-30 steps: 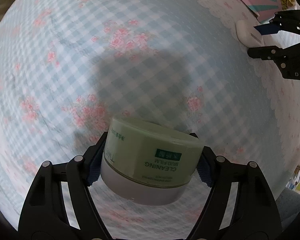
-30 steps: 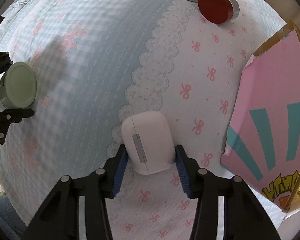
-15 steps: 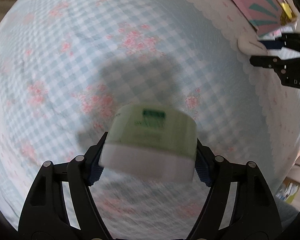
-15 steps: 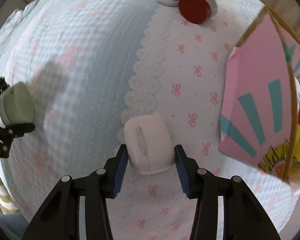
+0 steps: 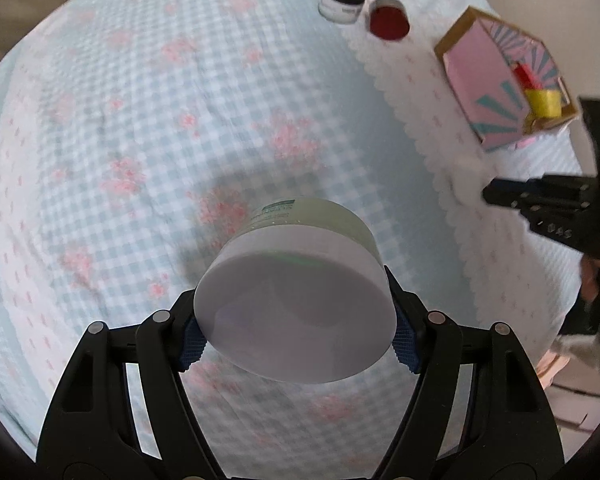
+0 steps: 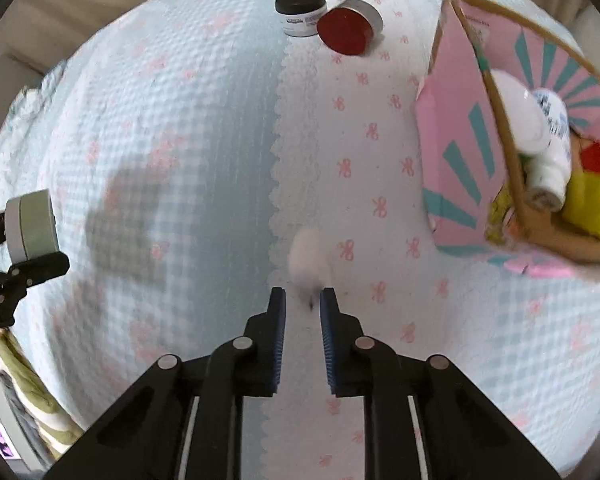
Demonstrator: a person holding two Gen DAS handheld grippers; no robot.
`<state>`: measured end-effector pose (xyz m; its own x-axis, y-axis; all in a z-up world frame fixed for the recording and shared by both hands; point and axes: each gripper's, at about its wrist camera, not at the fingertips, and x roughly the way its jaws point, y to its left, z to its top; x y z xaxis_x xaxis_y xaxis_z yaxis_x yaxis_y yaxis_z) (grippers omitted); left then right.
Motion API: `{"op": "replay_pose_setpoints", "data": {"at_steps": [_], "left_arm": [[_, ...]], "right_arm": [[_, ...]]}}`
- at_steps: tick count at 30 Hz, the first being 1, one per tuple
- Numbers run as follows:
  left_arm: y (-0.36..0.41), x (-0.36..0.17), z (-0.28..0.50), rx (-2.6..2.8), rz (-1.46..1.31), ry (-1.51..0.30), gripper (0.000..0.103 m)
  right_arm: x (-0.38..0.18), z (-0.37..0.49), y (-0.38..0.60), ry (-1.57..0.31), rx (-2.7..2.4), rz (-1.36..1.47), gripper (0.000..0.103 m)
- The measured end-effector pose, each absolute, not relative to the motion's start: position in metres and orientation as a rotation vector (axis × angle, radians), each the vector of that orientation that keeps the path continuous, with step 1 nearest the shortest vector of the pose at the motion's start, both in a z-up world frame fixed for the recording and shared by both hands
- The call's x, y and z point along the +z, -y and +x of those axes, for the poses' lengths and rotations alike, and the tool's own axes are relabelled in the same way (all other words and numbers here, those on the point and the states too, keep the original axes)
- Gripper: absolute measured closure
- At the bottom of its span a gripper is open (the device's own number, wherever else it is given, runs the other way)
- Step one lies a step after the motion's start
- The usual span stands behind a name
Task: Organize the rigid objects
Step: 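Lift the jar and earbud case and carry both toward the cardboard box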
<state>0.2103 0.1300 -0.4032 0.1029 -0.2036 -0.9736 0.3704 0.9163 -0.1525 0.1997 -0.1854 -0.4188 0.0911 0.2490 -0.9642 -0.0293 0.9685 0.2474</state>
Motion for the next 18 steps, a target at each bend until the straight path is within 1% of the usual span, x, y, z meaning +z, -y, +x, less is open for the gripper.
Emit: {"op": "replay_pose_setpoints", "data": {"at_steps": [1,3,9,12,14,15,16,17,18], "left_arm": [[-0.131,-0.397,0.198,-0.42,0.129,-1.402,0.032],[-0.126,-0.399,0.192,-0.405,0.106,-1.401,0.032],[-0.122,-0.409,0.182,-0.369,0.037,-1.415,0.032],[-0.121,-0.414,0.18,-0.36,0.02,-1.419,0.032],[-0.119,-0.419,0.182,-0.357,0.018,-1.423,0.032],[-0.118,-0.421,0.183,-0.356,0.018,-1.425,0.032],[-0.118,-0.422,0.183,-0.354,0.018,-1.427,0.032],[-0.118,-0.423,0.183,-0.351,0.015,-1.43,0.032],[-0.118,-0.425,0.184,-0.35,0.012,-1.432,0.032]], "right_arm": [[-0.42,0.197,0.187,-1.463,0.201,0.204,0.087],[-0.424,0.198,0.186,-1.453,0.195,0.229,0.09],[-0.434,0.204,0.177,-1.445,0.13,0.242,0.09],[-0.443,0.211,0.177,-1.464,0.101,0.238,0.083],[-0.449,0.215,0.177,-1.475,0.092,0.224,0.073],[-0.454,0.218,0.177,-1.484,0.081,0.216,0.069],[-0.457,0.22,0.178,-1.489,0.075,0.214,0.061],[-0.46,0.222,0.179,-1.489,0.066,0.214,0.058],[-0.461,0.223,0.18,-1.484,0.058,0.212,0.057]]}}
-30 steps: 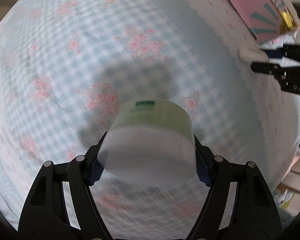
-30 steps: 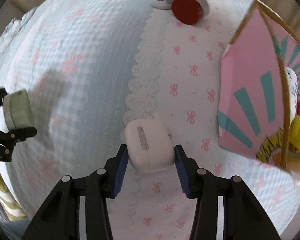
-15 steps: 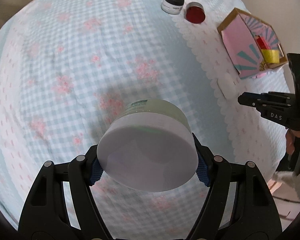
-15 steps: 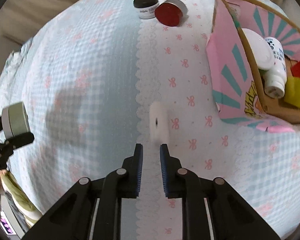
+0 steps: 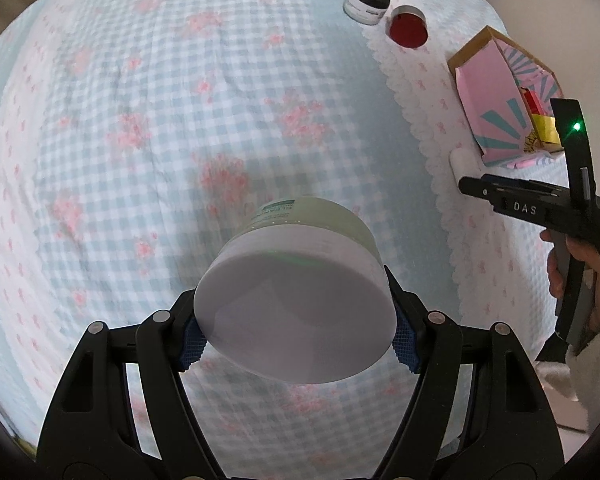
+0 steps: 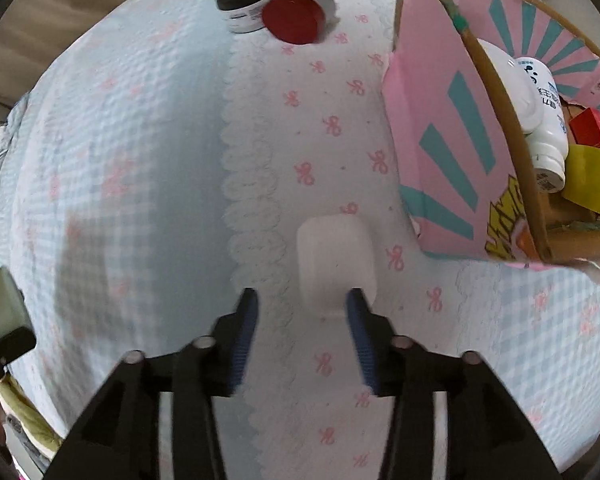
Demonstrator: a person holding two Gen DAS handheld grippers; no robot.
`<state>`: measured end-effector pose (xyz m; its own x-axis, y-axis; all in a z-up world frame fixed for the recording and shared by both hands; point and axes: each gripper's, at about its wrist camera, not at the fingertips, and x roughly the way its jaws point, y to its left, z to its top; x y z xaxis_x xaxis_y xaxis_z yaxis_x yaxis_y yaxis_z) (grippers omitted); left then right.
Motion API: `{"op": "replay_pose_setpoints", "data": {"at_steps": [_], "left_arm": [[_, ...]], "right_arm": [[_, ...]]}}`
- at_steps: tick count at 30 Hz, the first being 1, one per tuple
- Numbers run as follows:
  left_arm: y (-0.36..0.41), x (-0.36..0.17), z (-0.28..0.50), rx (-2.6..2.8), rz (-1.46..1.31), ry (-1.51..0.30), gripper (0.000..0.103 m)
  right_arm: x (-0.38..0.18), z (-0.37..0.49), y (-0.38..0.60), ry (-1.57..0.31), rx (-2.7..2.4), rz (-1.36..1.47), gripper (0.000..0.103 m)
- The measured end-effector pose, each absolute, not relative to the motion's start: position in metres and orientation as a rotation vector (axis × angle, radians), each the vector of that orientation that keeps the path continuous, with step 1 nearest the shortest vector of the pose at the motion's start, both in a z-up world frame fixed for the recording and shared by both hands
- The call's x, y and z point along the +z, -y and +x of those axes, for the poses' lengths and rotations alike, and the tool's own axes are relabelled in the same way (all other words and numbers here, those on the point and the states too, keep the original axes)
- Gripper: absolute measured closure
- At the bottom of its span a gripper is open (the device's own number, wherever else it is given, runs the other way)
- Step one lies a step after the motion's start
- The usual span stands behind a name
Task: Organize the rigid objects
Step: 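Lift the jar and earbud case and carry both toward the cardboard box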
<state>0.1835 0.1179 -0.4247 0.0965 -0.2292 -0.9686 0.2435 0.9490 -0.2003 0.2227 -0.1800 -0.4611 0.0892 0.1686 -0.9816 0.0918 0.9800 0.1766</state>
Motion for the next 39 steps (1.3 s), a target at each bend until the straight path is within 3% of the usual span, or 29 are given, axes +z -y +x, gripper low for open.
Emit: {"op": "replay_pose_setpoints", "data": {"at_steps": [9,13,23,29,39], "left_arm": [[-0.117,-0.44,0.19,-0.34,-0.008,-1.459,0.032],[-0.114,-0.444,0.194,-0.338,-0.012,-1.464,0.032],[-0.105,-0.434,0.202,-0.345,-0.024,-1.439,0.032],[-0.101,-0.398,0.199,-0.355,-0.029,-1.391,0.032],[-0.058,-0.289,0.202,-0.415,-0.039,-1.252,0.032]], "right_arm": [[-0.49,0.233,0.185,-1.504,-0.006,0.175,0.056],[-0.49,0.232,0.179,-1.483,0.003,0.118,0.061],[-0.478,0.232,0.176,-1.463,0.032,0.139,0.062],[-0.43,0.22,0.172,-1.392,0.053,0.183,0.062],[-0.28,0.196,0.197,-1.22,0.068,0.263,0.062]]}}
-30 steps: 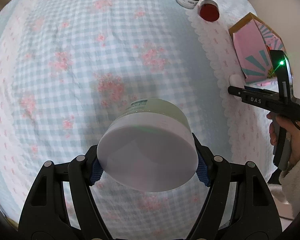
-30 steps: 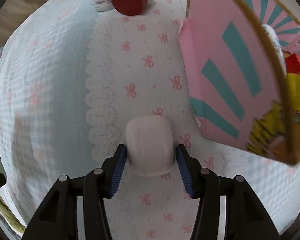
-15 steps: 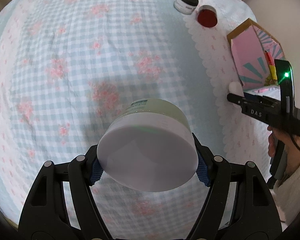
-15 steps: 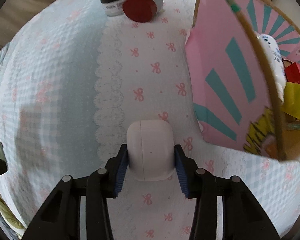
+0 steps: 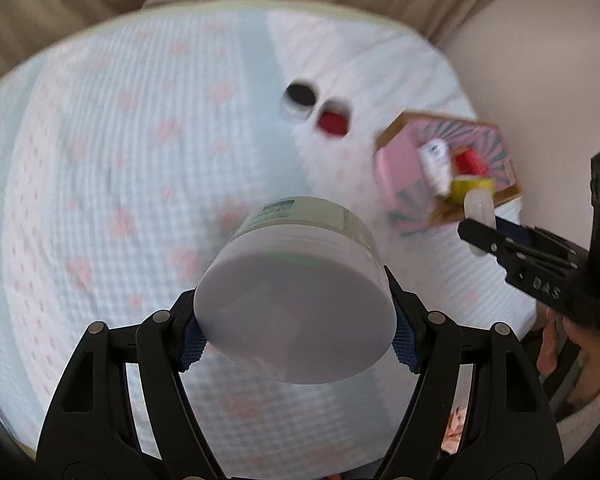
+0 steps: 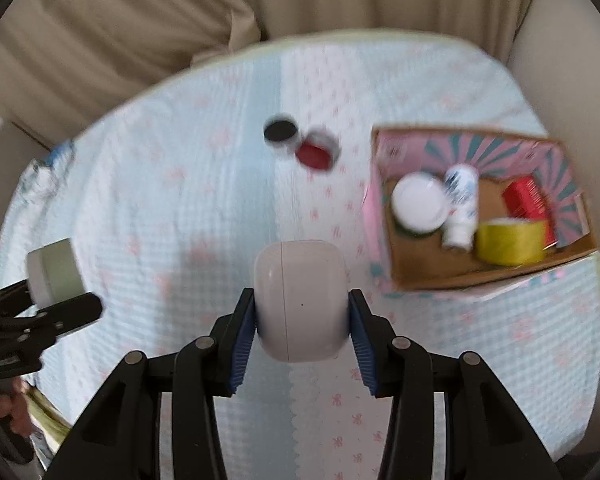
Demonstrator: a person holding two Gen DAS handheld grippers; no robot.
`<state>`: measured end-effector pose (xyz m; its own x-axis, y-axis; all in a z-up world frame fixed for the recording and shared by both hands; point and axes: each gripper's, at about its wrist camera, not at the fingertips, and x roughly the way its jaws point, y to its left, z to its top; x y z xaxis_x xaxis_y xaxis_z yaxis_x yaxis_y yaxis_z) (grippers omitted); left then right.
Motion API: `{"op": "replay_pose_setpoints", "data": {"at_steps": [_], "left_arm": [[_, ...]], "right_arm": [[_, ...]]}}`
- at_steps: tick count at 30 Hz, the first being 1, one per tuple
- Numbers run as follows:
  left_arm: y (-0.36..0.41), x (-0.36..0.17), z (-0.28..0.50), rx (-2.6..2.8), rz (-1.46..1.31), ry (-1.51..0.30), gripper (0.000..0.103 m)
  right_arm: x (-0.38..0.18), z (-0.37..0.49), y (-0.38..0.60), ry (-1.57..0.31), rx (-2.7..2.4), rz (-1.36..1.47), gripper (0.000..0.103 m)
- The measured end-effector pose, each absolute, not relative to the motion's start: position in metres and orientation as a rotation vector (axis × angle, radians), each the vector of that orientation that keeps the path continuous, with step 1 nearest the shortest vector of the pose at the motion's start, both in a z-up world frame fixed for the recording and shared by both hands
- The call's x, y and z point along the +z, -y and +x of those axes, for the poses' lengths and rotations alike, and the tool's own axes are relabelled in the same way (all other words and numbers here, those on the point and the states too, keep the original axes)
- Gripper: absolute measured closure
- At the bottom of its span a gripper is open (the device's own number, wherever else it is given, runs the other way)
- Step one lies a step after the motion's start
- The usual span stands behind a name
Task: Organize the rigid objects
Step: 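Lift the jar and earbud case and carry both toward the cardboard box, then lower the jar and earbud case into the box and open both tools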
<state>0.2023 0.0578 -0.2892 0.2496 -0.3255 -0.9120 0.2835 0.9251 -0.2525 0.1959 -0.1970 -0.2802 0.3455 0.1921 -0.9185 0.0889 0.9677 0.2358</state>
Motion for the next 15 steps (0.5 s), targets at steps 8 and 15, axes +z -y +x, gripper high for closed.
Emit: {"op": "replay_pose_setpoints", "data": {"at_steps": [8,15], "left_arm": [[0.029,-0.222,0.214,-0.453,-0.045,-1.156,0.032],[0.122,-0.223,0.227,-0.469,-0.088,-1.165,0.032]], "right_arm": [[-0.211,0.189,0.272,-1.116,0.051,0.312,0.062],[-0.211,0.19,0.362,-1.123,0.024,0.319,0.062]]}}
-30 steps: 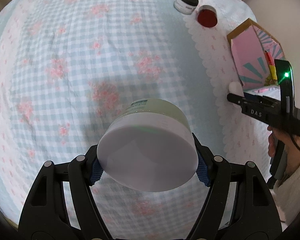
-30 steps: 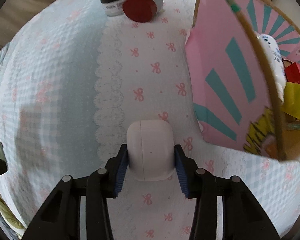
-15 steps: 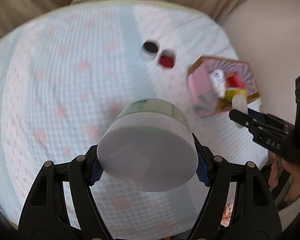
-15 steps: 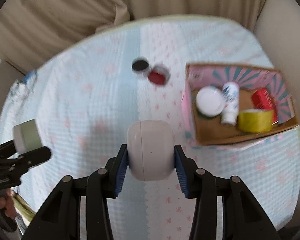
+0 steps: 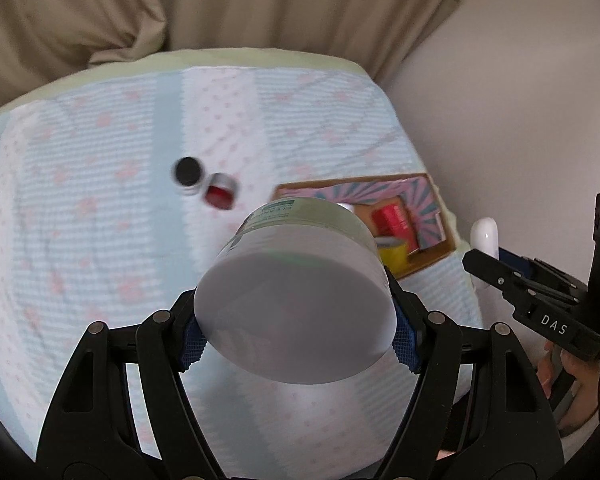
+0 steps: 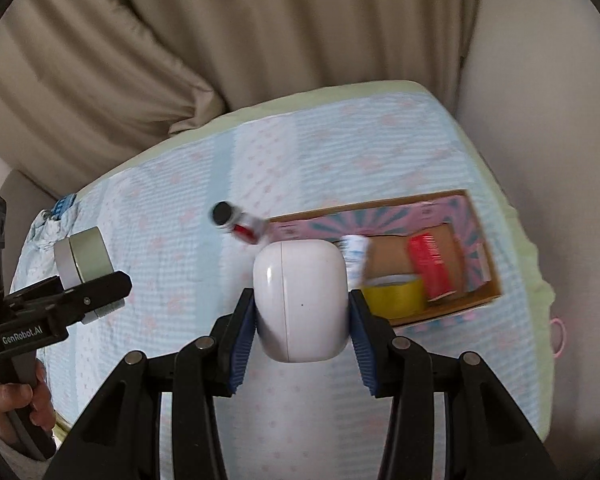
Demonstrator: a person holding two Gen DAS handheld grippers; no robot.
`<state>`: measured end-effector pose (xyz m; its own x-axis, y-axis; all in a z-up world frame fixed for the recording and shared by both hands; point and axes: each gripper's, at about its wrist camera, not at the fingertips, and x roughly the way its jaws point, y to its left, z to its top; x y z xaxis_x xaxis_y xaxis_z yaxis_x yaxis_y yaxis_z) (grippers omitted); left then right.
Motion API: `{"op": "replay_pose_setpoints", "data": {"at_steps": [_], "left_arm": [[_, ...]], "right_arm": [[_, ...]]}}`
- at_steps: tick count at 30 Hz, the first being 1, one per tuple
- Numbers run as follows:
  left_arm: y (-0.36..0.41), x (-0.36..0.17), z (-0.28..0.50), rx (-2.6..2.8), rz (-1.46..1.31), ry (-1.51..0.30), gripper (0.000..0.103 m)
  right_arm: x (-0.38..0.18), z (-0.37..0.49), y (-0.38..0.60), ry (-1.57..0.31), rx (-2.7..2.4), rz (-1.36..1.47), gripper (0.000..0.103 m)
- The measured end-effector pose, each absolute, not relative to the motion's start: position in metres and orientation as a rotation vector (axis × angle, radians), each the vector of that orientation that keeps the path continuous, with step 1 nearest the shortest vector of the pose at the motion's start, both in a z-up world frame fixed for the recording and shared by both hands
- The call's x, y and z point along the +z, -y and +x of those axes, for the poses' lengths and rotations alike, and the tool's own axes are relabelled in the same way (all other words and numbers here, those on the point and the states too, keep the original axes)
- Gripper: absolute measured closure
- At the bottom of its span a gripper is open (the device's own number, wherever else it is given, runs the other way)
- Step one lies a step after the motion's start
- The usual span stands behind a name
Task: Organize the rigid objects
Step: 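Lower the jar and earbud case into the box and open both tools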
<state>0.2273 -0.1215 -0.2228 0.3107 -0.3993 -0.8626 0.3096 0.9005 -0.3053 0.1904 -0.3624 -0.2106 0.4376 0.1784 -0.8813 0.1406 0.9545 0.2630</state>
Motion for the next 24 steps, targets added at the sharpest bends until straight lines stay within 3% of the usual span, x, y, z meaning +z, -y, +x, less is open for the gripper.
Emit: {"op": "replay_pose_setpoints", "data": {"at_steps": [11,24], "left_arm": [[0.27,-0.29,0.282,-0.519,-0.079,-1.262,0.032],[0.362,-0.396,0.331,-0.529,0.065,-1.438,0.032]], "right_arm": [[-0.283,0.217,0.482,-1.231,-0.021,0.369,0.062],[-0.367,0.244,0.499,-1.345,0.059,0.285,0.062]]}}
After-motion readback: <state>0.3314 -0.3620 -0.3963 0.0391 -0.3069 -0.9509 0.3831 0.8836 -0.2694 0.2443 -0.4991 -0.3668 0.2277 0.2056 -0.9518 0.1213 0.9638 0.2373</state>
